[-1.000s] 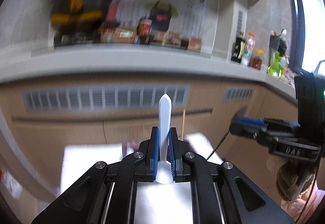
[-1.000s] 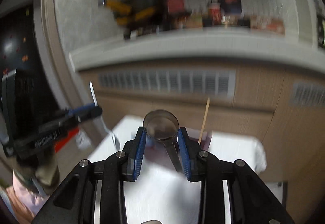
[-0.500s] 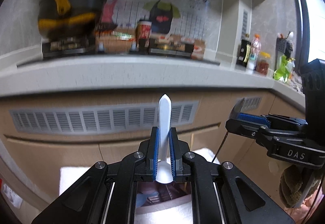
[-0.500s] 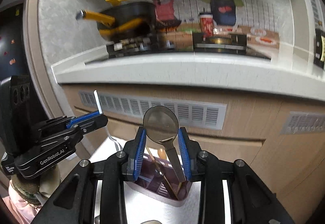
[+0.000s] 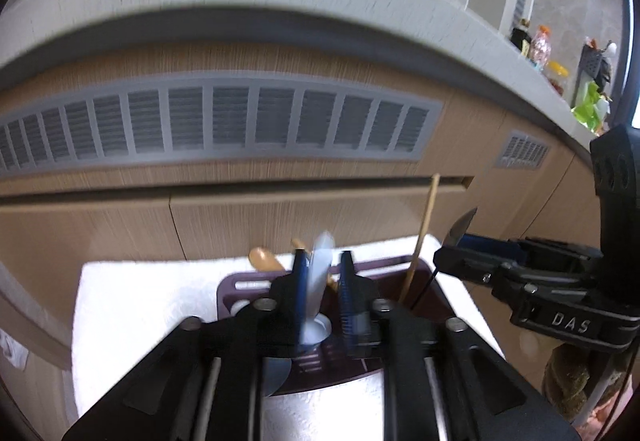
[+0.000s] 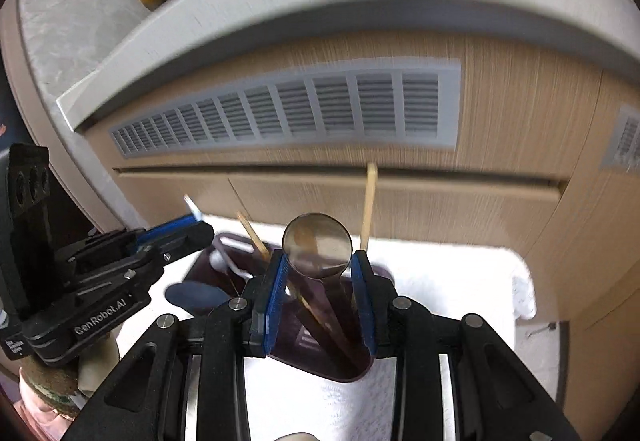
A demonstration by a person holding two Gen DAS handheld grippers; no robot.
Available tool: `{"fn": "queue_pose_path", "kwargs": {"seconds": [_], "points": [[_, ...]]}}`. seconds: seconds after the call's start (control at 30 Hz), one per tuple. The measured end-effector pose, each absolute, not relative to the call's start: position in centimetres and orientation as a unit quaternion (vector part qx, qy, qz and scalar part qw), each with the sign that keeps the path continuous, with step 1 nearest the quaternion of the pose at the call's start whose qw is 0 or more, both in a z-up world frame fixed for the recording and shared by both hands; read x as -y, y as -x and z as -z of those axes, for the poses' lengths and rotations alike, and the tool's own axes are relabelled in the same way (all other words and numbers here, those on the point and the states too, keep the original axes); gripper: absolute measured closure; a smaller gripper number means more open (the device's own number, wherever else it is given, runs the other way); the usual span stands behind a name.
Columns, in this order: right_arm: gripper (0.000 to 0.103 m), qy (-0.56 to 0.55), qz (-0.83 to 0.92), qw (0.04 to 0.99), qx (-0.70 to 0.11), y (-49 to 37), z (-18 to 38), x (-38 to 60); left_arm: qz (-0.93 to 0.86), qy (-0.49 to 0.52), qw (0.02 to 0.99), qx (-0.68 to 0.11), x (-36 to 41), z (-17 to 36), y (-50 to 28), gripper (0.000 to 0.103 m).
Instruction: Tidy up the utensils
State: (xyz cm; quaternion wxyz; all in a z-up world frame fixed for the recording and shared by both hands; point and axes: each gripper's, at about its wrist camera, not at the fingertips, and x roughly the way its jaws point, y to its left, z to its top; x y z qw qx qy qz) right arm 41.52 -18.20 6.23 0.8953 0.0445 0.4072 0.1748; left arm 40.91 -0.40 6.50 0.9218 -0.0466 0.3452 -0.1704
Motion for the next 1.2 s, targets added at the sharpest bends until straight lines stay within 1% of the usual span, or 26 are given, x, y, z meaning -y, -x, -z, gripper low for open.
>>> {"fn": "queue_pose_path", "kwargs": {"seconds": [0.03, 0.07, 0.13, 0.27, 0.33, 0.47, 0.6, 0.63, 0.7, 0.77, 0.8, 0.83, 0.87, 0.97, 1.0, 1.03, 1.2], "points": [[0.07, -0.047, -0.174, 0.892, -0.414, -41.7, -5.7, 18.3, 0.169, 0.048, 0.92, -0.35, 0.4, -6.1, -41.0, 0.065], [0.068, -0.047, -0.172, 0.889, -0.423, -41.9, -5.0, 18.3, 0.167, 0.048, 0.92, -0.351, 0.4, -5.9, -41.1, 0.063], [0.059, -0.045, -0.162, 0.889, -0.425, -42.0, -4.3, 18.6, 0.165, 0.048, 0.919, -0.354, 0.4, -5.6, -41.3, 0.061], [0.049, -0.055, -0.155, 0.888, -0.429, -41.8, -3.4, 19.3, 0.161, 0.051, 0.917, -0.361, 0.3, -5.1, -41.2, 0.059], [0.043, -0.057, -0.146, 0.889, -0.431, -41.6, -3.1, 19.7, 0.161, 0.054, 0.916, -0.364, 0.2, -5.0, -41.0, 0.056], [0.043, -0.059, -0.128, 0.891, -0.432, -40.2, -2.8, 20.3, 0.159, 0.052, 0.917, -0.362, -0.2, -5.1, -39.5, 0.052], [0.041, -0.063, -0.095, 0.902, -0.415, -37.1, -3.3, 21.0, 0.145, 0.054, 0.926, -0.344, -1.1, -6.0, -36.7, 0.044], [0.04, -0.06, -0.086, 0.907, -0.407, -36.1, -3.5, 21.0, 0.136, 0.053, 0.931, -0.334, -1.6, -6.2, -35.4, 0.038], [0.036, -0.049, -0.063, 0.919, -0.386, -33.4, -4.1, 21.1, 0.123, 0.052, 0.939, -0.317, -2.2, -6.5, -33.2, 0.031], [0.027, -0.04, -0.044, 0.931, -0.36, -30.6, -4.7, 21.2, 0.101, 0.041, 0.95, -0.291, -2.7, -6.7, -30.2, 0.027], [0.018, -0.038, -0.035, 0.936, -0.347, -29.1, -5.0, 21.2, 0.093, 0.034, 0.954, -0.282, -2.7, -6.7, -28.9, 0.022], [0.011, -0.036, -0.025, 0.941, -0.335, -27.7, -5.2, 21.2, 0.085, 0.027, 0.957, -0.275, -2.8, -6.6, -27.4, 0.019], [0.011, -0.034, -0.016, 0.946, -0.323, -26.3, -5.3, 21.2, 0.077, 0.023, 0.96, -0.269, -2.8, -6.4, -26.0, 0.017], [0.008, -0.018, 0.002, 0.953, -0.301, -22.4, -5.3, 20.9, 0.05, 0.021, 0.965, -0.255, -2.8, -5.3, -21.4, 0.005], [0.002, -0.011, 0.006, 0.954, -0.299, -21.3, -5.2, 20.7, 0.041, 0.017, 0.966, -0.253, -2.6, -4.9, -20.2, 0.002], [0.0, -0.004, 0.009, 0.955, -0.296, -20.1, -5.0, 20.4, 0.029, 0.012, 0.967, -0.251, -2.5, -4.4, -18.5, 0.0], [0.0, 0.008, 0.02, 0.959, -0.283, -15.0, -4.0, 19.4, -0.002, -0.009, 0.969, -0.247, -1.7, -3.0, -12.3, 0.0]]}}
